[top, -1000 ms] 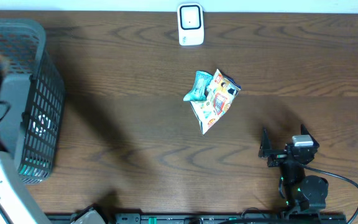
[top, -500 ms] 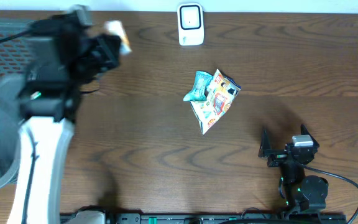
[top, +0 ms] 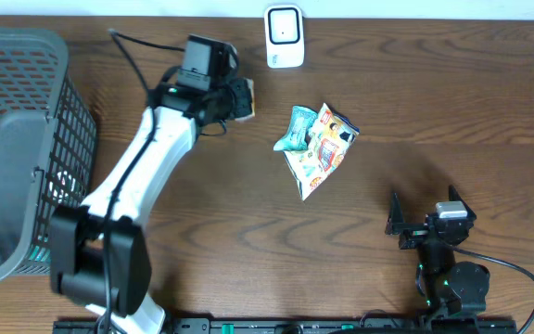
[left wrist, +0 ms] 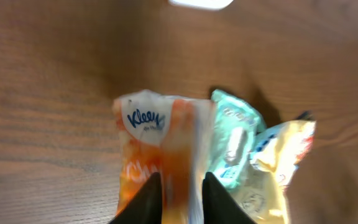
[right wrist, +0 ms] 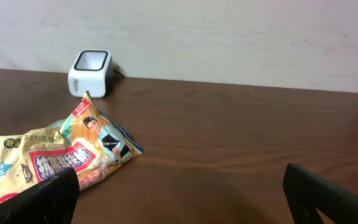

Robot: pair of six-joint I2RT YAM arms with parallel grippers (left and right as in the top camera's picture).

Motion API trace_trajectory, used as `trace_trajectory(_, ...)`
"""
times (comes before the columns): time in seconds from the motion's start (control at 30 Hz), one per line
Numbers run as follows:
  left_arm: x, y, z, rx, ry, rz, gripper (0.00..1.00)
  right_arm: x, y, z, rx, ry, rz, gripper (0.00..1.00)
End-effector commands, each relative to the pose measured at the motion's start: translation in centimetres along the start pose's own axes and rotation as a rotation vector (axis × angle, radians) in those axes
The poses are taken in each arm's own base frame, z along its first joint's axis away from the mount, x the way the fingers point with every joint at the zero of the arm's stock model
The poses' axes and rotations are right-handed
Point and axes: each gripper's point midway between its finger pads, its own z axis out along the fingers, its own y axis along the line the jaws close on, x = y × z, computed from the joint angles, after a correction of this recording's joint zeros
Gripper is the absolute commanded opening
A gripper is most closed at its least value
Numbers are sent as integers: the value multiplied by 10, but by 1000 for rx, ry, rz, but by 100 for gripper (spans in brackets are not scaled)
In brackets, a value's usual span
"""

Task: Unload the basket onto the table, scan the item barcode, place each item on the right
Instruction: 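Carry the orange Kleenex pack out and drop it beside the others, then move the left gripper back into the basket and grasp the teal pack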

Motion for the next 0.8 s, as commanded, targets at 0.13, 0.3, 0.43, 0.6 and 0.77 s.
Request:
trace_trajectory(0.13,5,5,12,-21,20,15,61,0,-2,0,9,0,-7,99)
trace_trajectory(0.3,-7,-1,-10,-1,-32,13,62,0,-2,0,9,0,-7,99)
trace_trajectory(0.43,-27,-12,-53,35,-132,23,63,0,-2,0,9,0,-7,99)
trace_trajectory(0.6,-40,-25,-123,74,-260,36,64,0,-2,0,9,0,-7,99)
trace_trajectory(0.77,-25,-30,-168,77,-289,47,90,0,-2,0,9,0,-7,99)
